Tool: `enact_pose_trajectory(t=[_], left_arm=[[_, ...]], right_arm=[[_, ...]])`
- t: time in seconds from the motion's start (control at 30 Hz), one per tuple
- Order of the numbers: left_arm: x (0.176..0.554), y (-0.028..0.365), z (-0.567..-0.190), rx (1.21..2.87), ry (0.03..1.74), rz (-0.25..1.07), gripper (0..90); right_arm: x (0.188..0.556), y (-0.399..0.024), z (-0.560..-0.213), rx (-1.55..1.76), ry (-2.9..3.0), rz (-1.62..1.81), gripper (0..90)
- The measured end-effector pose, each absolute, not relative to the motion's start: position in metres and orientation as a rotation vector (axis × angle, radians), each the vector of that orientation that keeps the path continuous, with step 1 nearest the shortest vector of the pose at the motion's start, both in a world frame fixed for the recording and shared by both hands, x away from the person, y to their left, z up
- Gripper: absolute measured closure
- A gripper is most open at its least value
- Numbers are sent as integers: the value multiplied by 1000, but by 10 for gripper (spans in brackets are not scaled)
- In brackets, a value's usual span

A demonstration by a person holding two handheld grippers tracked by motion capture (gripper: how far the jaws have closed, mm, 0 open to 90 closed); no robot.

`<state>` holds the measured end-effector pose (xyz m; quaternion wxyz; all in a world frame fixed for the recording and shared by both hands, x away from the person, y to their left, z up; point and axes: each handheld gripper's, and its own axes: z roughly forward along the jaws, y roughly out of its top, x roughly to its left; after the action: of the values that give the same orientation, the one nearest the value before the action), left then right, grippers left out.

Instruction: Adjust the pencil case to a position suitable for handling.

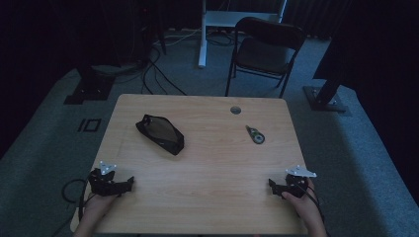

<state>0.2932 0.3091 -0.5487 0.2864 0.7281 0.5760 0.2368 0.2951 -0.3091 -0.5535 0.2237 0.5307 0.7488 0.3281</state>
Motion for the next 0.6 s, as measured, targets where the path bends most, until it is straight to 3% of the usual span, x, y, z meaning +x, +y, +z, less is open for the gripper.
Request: enact_pose_trajectory(t=[0.6], left_arm=[[293, 309, -549, 1946, 1540, 632, 6]], right_arm=[[294, -312, -553, 1465, 2065, 918, 129]])
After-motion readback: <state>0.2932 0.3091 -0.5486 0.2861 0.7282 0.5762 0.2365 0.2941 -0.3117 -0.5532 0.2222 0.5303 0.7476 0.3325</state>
